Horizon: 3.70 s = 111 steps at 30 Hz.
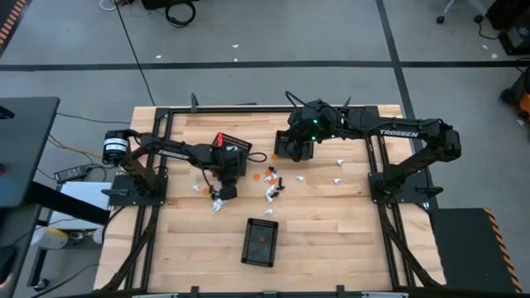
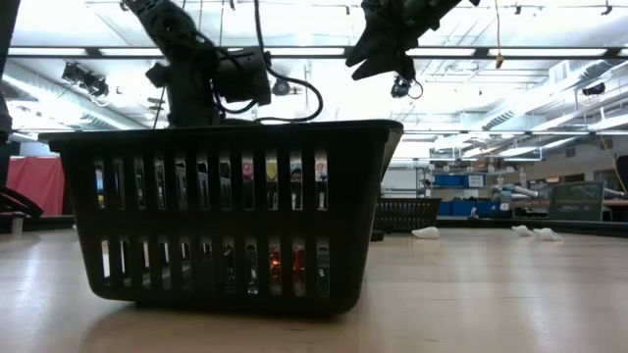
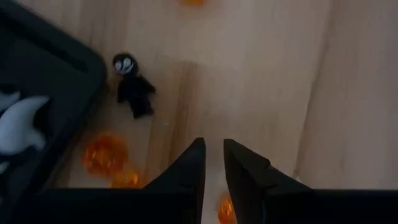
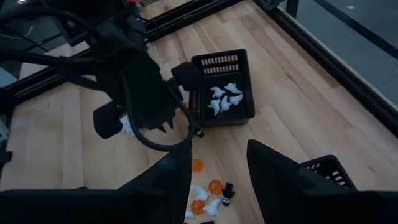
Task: Sort Halloween decoration
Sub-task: Put the orange pumpkin toy into the bottom black basket
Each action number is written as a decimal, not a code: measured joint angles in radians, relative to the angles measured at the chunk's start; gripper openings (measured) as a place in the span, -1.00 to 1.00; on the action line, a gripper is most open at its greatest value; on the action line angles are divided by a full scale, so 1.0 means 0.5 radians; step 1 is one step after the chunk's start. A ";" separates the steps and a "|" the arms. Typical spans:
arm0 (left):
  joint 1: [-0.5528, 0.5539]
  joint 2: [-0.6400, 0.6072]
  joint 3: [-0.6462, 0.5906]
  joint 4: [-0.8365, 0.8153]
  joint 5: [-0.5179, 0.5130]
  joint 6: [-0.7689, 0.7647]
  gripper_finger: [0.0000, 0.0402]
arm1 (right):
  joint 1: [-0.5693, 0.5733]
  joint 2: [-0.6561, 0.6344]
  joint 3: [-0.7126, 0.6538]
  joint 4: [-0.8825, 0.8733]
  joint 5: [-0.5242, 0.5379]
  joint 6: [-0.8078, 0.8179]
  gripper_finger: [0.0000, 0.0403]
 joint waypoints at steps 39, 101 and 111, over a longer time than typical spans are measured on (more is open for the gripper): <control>-0.426 -0.254 -0.529 0.808 -0.577 -0.576 -0.08 | 0.179 1.191 0.003 0.637 -0.131 -0.378 0.19; -0.431 0.096 -0.509 1.465 -0.597 -0.305 -0.12 | 0.335 1.350 0.089 0.633 -0.242 -0.799 -0.07; -0.439 0.096 -0.509 1.467 -0.520 -0.302 -0.32 | 0.335 1.350 0.075 0.681 -0.240 -0.800 -0.14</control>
